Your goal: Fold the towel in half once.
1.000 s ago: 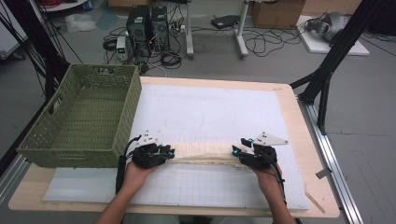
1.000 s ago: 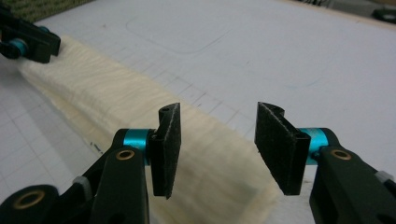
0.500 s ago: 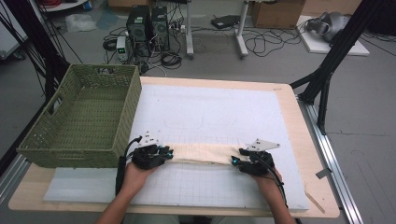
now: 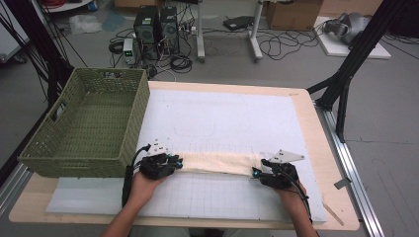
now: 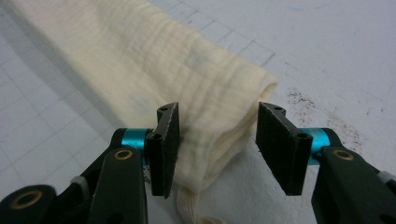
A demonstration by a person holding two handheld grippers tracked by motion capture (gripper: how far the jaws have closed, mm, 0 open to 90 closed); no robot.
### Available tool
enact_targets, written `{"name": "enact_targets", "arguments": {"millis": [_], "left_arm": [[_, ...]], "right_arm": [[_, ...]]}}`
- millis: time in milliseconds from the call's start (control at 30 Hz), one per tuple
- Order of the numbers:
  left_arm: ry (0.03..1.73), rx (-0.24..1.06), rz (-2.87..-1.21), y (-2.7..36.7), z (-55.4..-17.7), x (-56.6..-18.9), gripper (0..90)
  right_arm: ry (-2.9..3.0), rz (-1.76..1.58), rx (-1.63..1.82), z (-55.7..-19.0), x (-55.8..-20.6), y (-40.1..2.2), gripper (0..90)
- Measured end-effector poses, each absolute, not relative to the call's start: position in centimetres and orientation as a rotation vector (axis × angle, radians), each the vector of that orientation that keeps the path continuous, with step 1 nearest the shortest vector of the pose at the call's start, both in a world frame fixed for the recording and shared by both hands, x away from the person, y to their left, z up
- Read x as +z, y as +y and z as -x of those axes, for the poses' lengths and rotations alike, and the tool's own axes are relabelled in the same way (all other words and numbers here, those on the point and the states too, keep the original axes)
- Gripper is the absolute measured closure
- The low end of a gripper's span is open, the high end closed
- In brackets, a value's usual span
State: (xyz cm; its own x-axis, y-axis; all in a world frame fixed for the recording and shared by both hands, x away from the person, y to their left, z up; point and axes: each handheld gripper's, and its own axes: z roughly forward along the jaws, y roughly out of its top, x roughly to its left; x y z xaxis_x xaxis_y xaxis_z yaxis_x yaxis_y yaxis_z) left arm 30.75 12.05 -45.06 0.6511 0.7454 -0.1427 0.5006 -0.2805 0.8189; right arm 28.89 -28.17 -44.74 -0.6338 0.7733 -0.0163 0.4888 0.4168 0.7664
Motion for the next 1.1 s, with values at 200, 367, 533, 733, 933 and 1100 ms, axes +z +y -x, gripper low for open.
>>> {"name": "enact_targets", "arguments": {"millis": [200,367,533,733,933,1100], "left_arm": [[0.969,0.361,-1.963,12.1,-30.6,-45.0,75.1],[0.965,0.368,-1.968,12.4,-30.6,-45.0,75.5],[0.984,0.372,-1.96,12.8,-30.5,-45.0,76.2],[0.988,0.362,-1.911,13.3,-30.3,-44.8,69.4],[0.991,0.37,-1.765,14.5,-30.3,-43.9,50.3],[0.966,0.375,-1.669,15.3,-30.3,-43.3,41.9]], "right_arm": [[2.307,-1.103,1.043,-28.9,-44.6,-28.3,47.7],[2.298,-1.104,1.037,-28.8,-44.6,-28.6,45.9],[2.287,-1.132,1.039,-28.8,-44.6,-28.8,43.4],[2.253,-1.134,1.099,-28.6,-44.2,-29.0,41.1],[2.187,-1.12,1.172,-28.5,-43.5,-29.4,37.8],[2.131,-1.149,1.229,-28.4,-43.0,-29.8,35.2]]}}
